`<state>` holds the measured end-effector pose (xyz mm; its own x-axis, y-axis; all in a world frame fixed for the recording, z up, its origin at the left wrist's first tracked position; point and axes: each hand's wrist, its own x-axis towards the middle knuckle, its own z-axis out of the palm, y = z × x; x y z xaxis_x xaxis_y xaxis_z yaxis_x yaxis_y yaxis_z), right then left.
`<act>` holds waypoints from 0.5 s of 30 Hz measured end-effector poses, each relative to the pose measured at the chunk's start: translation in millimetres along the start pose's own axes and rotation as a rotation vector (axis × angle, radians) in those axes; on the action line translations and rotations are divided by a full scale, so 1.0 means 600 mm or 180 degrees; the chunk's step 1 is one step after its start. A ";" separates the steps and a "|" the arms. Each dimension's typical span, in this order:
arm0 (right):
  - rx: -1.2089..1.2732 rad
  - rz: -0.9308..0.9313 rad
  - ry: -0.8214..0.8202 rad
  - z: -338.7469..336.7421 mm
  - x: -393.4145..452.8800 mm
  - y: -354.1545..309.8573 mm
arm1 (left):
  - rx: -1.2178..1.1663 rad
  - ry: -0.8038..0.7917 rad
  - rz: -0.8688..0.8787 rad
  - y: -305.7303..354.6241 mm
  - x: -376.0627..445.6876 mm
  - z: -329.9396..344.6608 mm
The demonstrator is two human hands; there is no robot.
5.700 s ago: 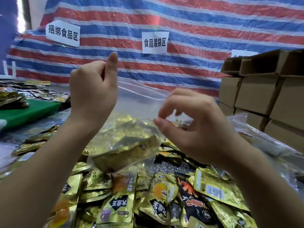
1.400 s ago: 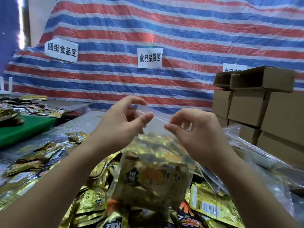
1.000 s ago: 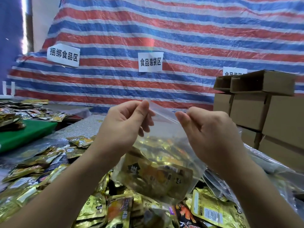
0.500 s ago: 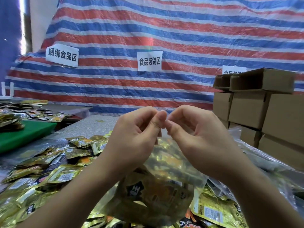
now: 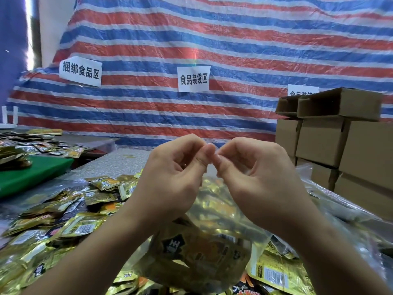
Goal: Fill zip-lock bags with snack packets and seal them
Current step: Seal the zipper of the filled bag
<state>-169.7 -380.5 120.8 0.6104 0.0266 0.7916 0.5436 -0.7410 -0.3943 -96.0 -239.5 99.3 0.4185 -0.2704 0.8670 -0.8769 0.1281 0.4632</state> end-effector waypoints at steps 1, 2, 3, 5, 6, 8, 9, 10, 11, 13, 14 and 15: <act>0.0034 0.0051 -0.0027 -0.001 0.000 0.000 | 0.0001 0.0011 -0.0016 0.000 0.000 0.000; 0.0063 0.0112 -0.0067 -0.001 0.001 0.001 | 0.0019 0.0035 -0.0037 0.000 -0.001 0.000; 0.0050 0.0161 -0.0110 -0.002 0.002 0.002 | 0.0052 0.0065 -0.0060 -0.001 -0.001 0.001; -0.0111 0.0182 -0.0162 -0.004 0.002 0.004 | 0.0151 0.0130 -0.0080 -0.001 -0.002 0.004; -0.0206 0.0173 -0.0166 -0.004 0.002 0.006 | 0.0200 0.0168 -0.0067 -0.001 -0.003 0.006; -0.0341 0.0146 -0.0152 -0.003 0.002 0.007 | 0.0266 0.0271 -0.0023 -0.001 -0.005 0.009; -0.0373 0.0132 -0.0142 -0.001 0.003 0.007 | 0.0294 0.0340 -0.0007 -0.002 -0.005 0.009; -0.0392 0.0125 -0.0137 0.000 0.003 0.008 | 0.0326 0.0410 0.0004 -0.003 -0.005 0.007; -0.0407 0.0117 -0.0142 0.001 0.004 0.008 | 0.0367 0.0479 0.0023 -0.004 -0.004 0.005; -0.0448 0.0092 -0.0162 0.002 0.005 0.010 | 0.0477 0.0619 0.0093 -0.006 -0.003 -0.001; -0.0467 0.0091 -0.0164 0.001 0.005 0.011 | 0.0522 0.0690 0.0118 -0.007 -0.001 -0.004; -0.0481 0.0103 -0.0166 0.000 0.006 0.013 | 0.0549 0.0759 0.0130 -0.008 0.000 -0.005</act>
<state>-163.3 -386.3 120.6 0.6574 0.0330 0.7528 0.4327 -0.8345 -0.3413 -90.7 -237.1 97.8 0.4079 -0.0338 0.9124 -0.9128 -0.0353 0.4068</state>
